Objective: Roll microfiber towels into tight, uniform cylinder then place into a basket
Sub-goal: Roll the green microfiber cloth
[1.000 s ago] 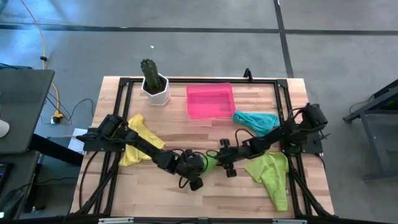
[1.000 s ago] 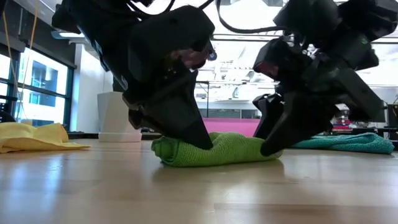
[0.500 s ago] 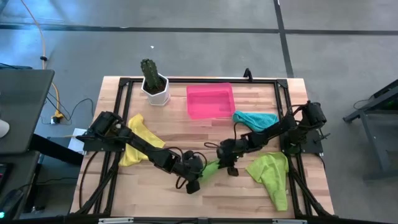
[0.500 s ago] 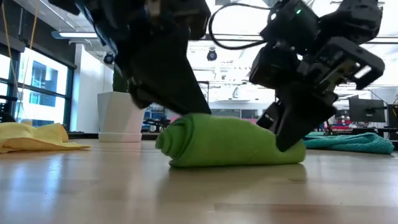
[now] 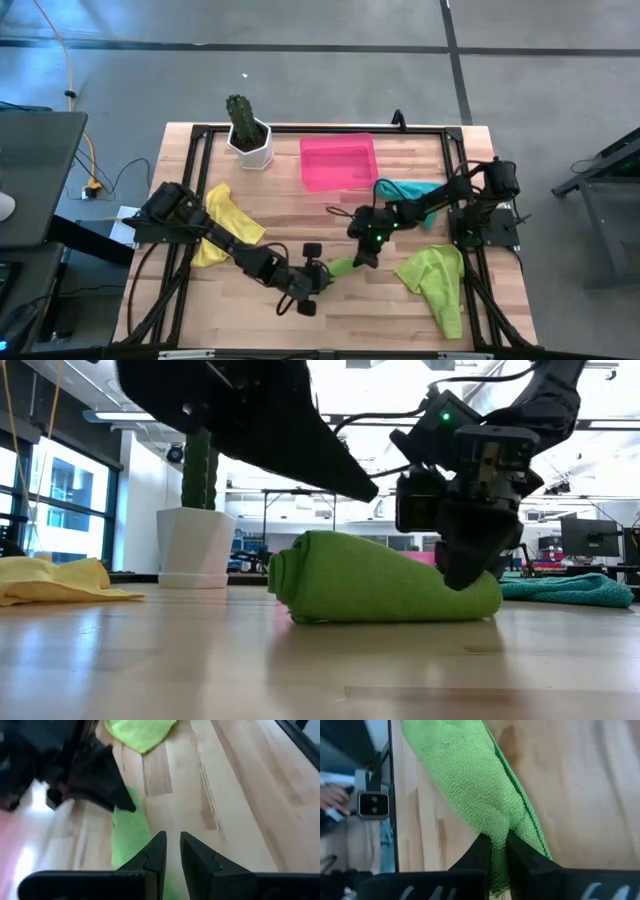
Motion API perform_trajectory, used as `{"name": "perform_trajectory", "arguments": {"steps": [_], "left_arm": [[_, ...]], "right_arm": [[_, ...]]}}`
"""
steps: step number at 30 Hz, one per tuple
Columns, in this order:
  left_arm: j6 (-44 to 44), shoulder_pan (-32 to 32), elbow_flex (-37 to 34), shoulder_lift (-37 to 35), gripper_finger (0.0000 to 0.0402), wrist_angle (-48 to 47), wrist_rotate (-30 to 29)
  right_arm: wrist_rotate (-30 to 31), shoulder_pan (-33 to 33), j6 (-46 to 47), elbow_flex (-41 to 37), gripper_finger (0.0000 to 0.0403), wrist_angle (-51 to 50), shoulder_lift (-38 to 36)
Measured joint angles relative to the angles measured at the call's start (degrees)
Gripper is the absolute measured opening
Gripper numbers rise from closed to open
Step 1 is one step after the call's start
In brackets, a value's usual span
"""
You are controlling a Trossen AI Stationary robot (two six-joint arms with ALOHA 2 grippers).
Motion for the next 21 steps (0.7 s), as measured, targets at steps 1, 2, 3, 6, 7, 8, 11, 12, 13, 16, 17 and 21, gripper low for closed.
{"name": "perform_trajectory", "arguments": {"steps": [1,2,3,6,7,8,11,12,13,16,17,21], "left_arm": [[0.3,0.0,0.0,0.3,0.0047,0.8,-0.4],[0.0,0.2,0.0,0.6,0.0048,0.8,-0.4],[-0.6,0.5,0.0,0.8,0.0052,0.8,-0.2],[-1.9,1.7,0.0,1.2,0.0071,0.8,0.7],[-2.0,2.1,0.0,1.2,0.0079,0.9,0.9],[-2.0,2.5,0.0,1.2,0.0089,1.1,1.2],[-1.8,3.7,0.0,1.2,0.0118,1.3,3.6],[-2.4,4.1,0.0,1.2,0.0126,1.3,4.5],[-3.3,4.5,0.0,1.2,0.0134,1.3,5.2],[-4.6,5.1,0.0,1.2,0.0151,1.3,6.1],[-4.6,5.2,0.0,1.2,0.0154,1.3,5.9],[-5.3,6.0,0.0,1.7,0.0158,1.8,5.4]], "right_arm": [[-0.2,-0.3,0.7,0.0,0.0012,0.0,0.0],[-0.4,-0.4,1.1,0.0,0.0012,0.0,0.0],[-0.5,-0.6,1.5,0.0,0.0012,0.0,0.0],[-0.5,-0.6,1.5,0.0,0.0012,0.1,0.0],[-0.5,-0.6,1.5,0.0,0.0012,0.1,0.0],[-0.5,-0.6,1.5,0.0,0.0012,0.1,0.0],[-0.5,-0.5,1.5,0.0,0.0012,0.1,0.0],[-0.5,-0.5,1.5,0.0,0.0012,0.1,0.0],[-0.5,-0.5,1.5,0.0,0.0012,0.1,0.0],[-0.5,-0.6,1.5,0.0,0.0012,0.1,0.0],[-0.5,-0.5,1.5,0.0,0.0012,0.2,0.0],[-0.5,-0.6,1.5,0.0,0.0012,0.2,0.0]]}}
